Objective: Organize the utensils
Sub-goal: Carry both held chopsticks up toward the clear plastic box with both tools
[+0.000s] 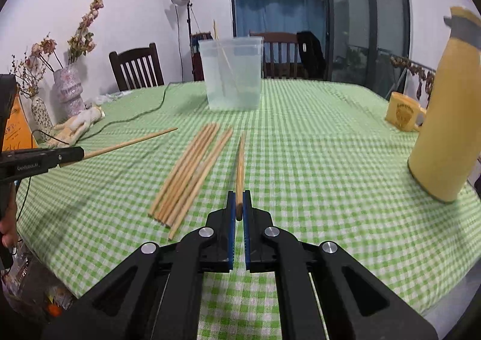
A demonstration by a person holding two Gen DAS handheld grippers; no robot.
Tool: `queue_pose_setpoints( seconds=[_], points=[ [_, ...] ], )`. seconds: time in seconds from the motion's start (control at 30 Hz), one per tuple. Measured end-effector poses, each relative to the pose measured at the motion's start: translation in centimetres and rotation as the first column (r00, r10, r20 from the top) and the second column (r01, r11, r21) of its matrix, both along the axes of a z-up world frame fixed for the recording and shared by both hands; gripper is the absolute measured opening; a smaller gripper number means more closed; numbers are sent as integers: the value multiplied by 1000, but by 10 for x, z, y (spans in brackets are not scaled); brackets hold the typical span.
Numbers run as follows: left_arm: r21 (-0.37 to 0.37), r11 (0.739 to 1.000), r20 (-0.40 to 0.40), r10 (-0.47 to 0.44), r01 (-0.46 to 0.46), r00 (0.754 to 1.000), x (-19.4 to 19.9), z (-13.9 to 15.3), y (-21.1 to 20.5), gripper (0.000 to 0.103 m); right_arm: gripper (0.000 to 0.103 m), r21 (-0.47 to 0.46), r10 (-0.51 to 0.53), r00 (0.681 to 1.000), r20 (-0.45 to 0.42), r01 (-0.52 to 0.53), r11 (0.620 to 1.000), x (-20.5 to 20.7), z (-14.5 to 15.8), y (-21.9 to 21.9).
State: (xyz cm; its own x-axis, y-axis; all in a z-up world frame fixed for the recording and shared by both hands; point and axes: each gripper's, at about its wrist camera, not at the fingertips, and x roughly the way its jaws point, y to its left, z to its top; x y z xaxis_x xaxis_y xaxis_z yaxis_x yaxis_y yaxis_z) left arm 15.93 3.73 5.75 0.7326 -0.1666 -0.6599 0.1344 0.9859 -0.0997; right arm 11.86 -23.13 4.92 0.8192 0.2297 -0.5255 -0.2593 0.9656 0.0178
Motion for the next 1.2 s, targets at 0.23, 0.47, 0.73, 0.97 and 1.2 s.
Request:
queue_pose_setpoints(
  seconds=[0.23, 0.47, 0.73, 0.97, 1.2],
  points=[
    [42, 997, 20, -64, 63, 998, 6, 28, -10, 4, 5, -7, 20, 997, 69, -19, 1000, 9, 38, -1],
    [74, 989, 19, -127, 125, 992, 35, 56, -18, 4, 5, -43, 61, 991, 121, -56, 997, 37, 73, 6],
    [92, 978, -93, -181, 189, 979, 64, 53, -13, 4, 5, -82, 98, 984, 148, -86, 993, 57, 91, 15],
    [84, 984, -159, -141, 156, 977, 81, 18, -8, 4, 5, -50, 88, 984, 157, -81, 995, 63, 92, 9],
    [50, 997, -145, -50, 57, 988, 86, -41, -21, 4, 5, -46, 85, 985, 152, -78, 996, 54, 87, 6]
  ],
)
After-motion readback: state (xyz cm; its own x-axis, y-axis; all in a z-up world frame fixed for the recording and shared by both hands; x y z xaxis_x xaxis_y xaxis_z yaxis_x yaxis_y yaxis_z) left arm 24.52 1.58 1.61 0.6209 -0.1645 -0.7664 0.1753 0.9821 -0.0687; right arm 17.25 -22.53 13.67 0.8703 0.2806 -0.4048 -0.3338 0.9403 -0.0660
